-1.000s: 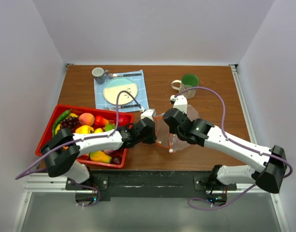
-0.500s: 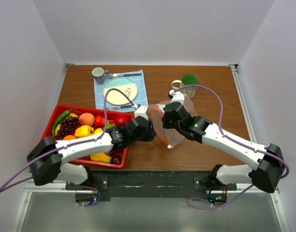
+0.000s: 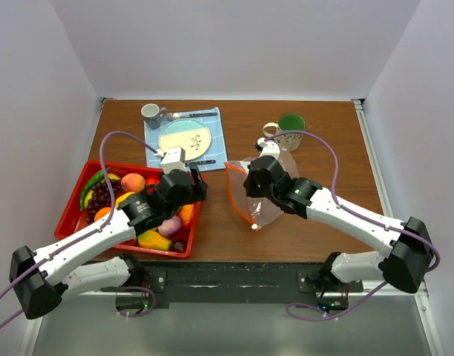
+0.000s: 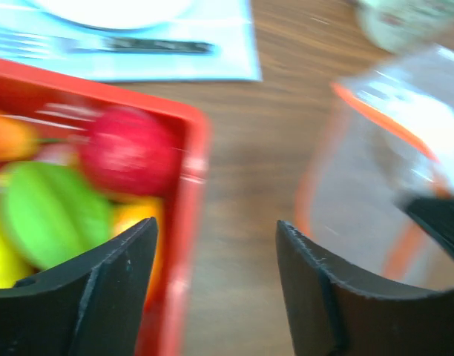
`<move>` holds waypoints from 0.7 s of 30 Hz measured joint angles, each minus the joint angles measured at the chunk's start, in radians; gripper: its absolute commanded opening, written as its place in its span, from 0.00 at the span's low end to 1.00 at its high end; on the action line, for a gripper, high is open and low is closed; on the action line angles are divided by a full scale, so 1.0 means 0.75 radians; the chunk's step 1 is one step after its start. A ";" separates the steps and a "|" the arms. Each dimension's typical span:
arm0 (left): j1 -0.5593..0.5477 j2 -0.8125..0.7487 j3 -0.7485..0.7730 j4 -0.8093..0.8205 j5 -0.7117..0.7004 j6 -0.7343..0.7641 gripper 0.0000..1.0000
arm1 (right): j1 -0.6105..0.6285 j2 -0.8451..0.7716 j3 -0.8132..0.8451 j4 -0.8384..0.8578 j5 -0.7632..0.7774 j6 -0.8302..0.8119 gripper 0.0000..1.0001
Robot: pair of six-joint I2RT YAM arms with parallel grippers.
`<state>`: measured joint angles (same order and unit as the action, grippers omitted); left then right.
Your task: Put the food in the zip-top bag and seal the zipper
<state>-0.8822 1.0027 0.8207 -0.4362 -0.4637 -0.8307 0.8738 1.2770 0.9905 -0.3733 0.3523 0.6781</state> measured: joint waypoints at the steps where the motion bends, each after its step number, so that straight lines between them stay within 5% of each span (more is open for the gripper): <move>1: 0.034 0.002 0.000 -0.024 -0.033 0.004 0.75 | 0.000 0.002 0.000 0.000 -0.007 0.003 0.00; 9: 0.223 0.188 0.008 -0.116 -0.169 0.066 1.00 | 0.000 0.026 0.004 0.000 -0.045 0.017 0.00; 21: 0.338 0.342 -0.002 0.104 -0.072 0.203 0.96 | 0.000 0.026 0.006 -0.001 -0.076 0.024 0.00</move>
<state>-0.6289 1.2591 0.8192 -0.3580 -0.5179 -0.6785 0.8738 1.2968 0.9951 -0.3740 0.2951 0.6960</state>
